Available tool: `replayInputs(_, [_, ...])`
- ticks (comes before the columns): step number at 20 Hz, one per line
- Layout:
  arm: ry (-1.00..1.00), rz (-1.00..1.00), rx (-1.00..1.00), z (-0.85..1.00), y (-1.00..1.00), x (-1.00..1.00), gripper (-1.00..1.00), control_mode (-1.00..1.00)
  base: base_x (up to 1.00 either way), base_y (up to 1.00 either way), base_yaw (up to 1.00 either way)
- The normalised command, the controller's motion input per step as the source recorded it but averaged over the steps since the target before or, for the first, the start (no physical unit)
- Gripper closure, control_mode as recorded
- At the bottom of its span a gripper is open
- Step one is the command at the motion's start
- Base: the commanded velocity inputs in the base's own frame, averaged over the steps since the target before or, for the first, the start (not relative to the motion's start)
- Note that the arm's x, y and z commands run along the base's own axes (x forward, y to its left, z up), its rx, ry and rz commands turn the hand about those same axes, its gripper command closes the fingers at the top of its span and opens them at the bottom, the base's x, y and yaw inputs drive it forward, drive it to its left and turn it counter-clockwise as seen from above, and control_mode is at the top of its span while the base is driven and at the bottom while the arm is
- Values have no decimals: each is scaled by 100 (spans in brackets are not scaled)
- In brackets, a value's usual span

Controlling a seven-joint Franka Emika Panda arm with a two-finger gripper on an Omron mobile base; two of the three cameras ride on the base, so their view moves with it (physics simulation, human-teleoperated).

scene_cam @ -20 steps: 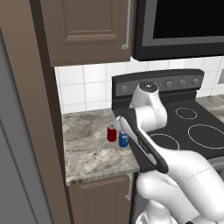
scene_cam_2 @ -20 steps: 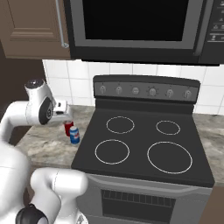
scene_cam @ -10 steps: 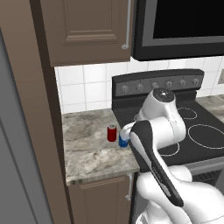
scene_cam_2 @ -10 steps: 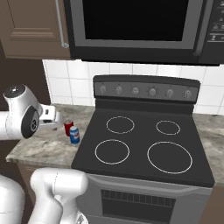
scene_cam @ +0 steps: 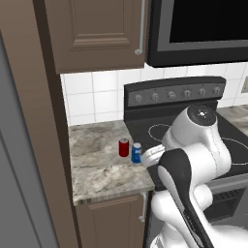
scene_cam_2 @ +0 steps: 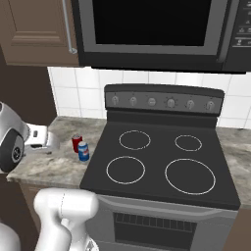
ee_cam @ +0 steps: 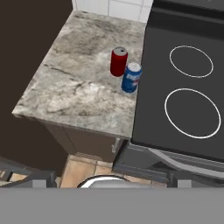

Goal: Four empty soda cans are scattered around the kitchen. Gather all the cans and cluster them next to the stove for recycling.

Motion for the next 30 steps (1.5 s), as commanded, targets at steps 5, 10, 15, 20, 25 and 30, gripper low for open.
replayInputs(5, [0, 0, 2, 23, -11, -54, -100, -100, 0, 0, 0])
replayInputs(10, [0, 0, 1, 4, -5, -12, -100, 100, -58, -23, 0])
replayInputs(15, [0, 0, 0, 0, 0, 0, -100, 100, -72, -31, 0])
replayInputs(20, [0, 0, 0, 0, 0, 0, -100, 100, -54, -33, -1])
replayInputs(25, [0, 0, 0, 0, 0, 0, -100, 100, -19, -25, -13])
replayInputs(30, [0, 0, 0, 0, 0, 0, -100, 100, -5, -23, -21])
